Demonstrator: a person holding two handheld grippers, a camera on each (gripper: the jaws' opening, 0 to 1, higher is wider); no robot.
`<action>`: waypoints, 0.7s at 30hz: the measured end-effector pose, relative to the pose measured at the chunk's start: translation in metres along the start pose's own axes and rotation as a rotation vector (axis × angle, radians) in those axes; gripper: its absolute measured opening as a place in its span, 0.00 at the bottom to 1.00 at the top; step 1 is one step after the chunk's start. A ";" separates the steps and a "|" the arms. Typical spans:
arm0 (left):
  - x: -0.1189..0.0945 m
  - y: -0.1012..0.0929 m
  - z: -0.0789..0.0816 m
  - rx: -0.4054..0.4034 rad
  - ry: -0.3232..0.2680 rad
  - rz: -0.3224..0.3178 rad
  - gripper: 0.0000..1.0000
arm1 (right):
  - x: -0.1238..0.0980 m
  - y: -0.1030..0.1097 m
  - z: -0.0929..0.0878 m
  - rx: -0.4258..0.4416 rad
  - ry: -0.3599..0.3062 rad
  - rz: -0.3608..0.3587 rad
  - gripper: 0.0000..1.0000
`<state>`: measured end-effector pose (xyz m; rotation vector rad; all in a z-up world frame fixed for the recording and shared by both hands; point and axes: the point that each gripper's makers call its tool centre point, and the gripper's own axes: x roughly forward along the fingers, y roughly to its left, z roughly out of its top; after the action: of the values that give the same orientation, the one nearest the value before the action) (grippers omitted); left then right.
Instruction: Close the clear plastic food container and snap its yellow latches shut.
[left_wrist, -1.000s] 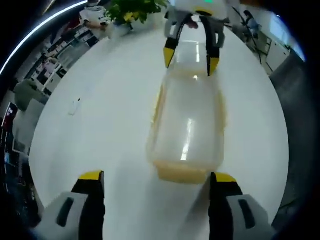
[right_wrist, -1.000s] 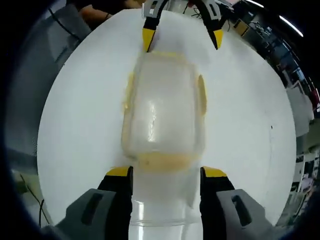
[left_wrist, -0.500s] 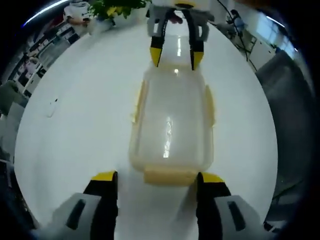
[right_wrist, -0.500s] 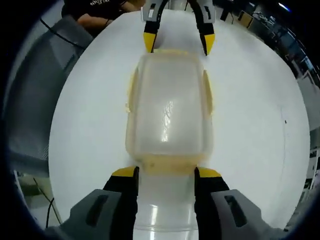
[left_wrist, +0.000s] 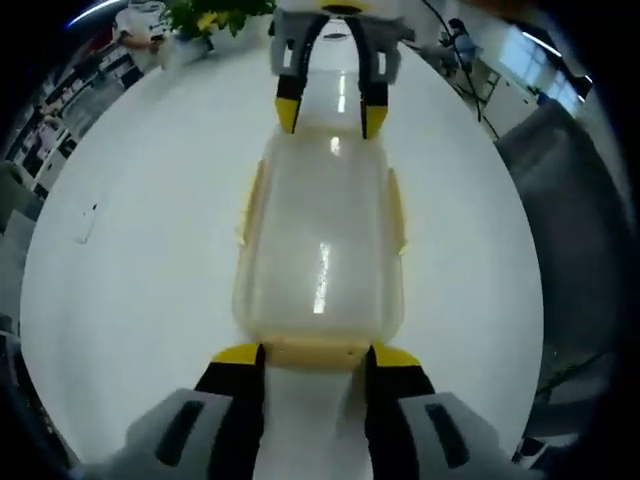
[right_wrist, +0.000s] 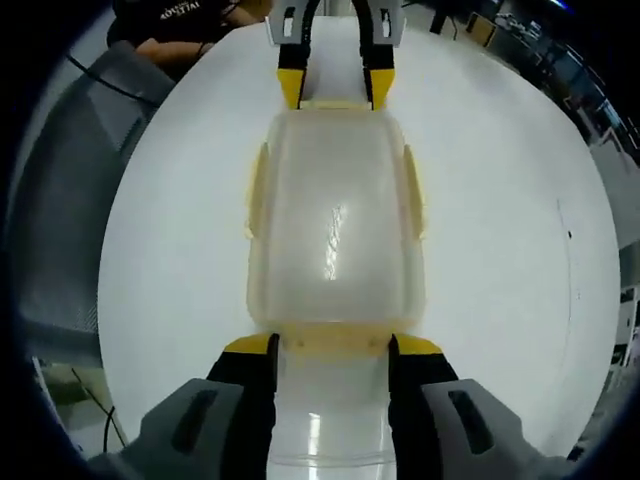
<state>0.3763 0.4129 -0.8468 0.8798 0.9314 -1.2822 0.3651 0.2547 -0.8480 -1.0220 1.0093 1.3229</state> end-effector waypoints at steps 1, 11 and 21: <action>0.000 -0.001 0.000 0.001 0.002 0.000 0.34 | 0.000 0.001 0.000 0.004 0.009 -0.001 0.40; 0.000 -0.004 -0.001 0.000 -0.013 0.002 0.33 | 0.000 0.002 -0.001 0.023 0.027 -0.005 0.36; -0.002 -0.005 0.000 0.007 -0.069 -0.007 0.33 | 0.001 0.000 -0.002 0.019 0.073 0.000 0.37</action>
<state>0.3710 0.4131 -0.8454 0.8324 0.8769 -1.3148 0.3648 0.2525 -0.8497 -1.0619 1.0746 1.2819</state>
